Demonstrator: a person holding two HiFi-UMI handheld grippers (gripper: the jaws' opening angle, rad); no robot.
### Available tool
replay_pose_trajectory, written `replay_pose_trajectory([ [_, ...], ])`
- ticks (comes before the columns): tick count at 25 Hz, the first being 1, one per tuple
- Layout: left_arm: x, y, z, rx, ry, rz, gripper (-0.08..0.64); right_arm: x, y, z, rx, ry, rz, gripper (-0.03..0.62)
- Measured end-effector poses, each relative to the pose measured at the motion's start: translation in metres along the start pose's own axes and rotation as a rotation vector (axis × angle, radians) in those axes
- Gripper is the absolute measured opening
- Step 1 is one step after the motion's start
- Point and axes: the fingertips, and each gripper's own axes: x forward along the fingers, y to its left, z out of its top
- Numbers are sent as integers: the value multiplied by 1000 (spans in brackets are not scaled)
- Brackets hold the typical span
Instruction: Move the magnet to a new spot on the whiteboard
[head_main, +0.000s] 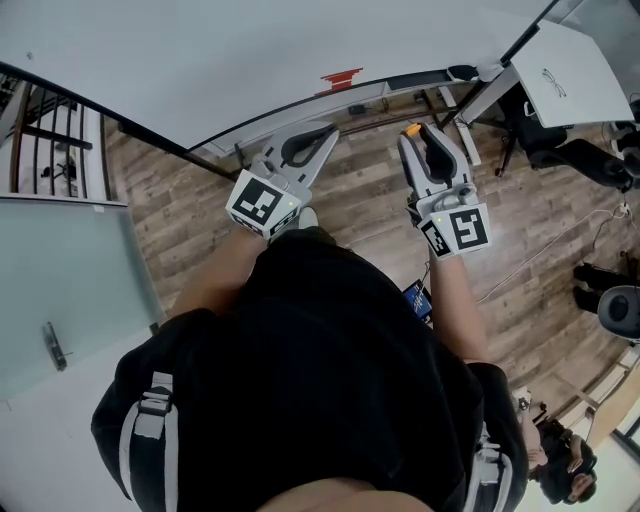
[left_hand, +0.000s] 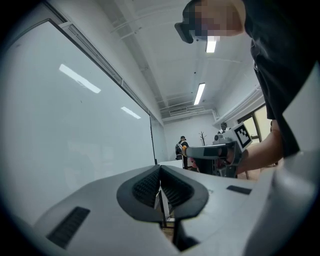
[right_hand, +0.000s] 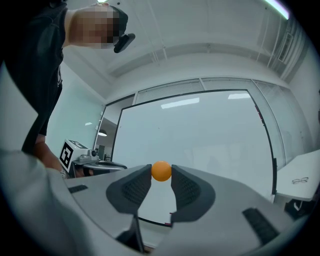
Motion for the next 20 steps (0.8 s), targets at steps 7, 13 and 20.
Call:
replay_pose_trajectory([
  [7, 38, -5, -2, -8, -4, -54, 5, -6, -35, -13, 12, 11, -49, 120],
  [13, 86, 4, -10, -25, -13, -103, 5, 4, -76, -20, 7, 34, -85, 120],
  [20, 138, 28, -23, -48, -21, -145, 5, 32, -126, -32, 3, 67, -121, 120],
])
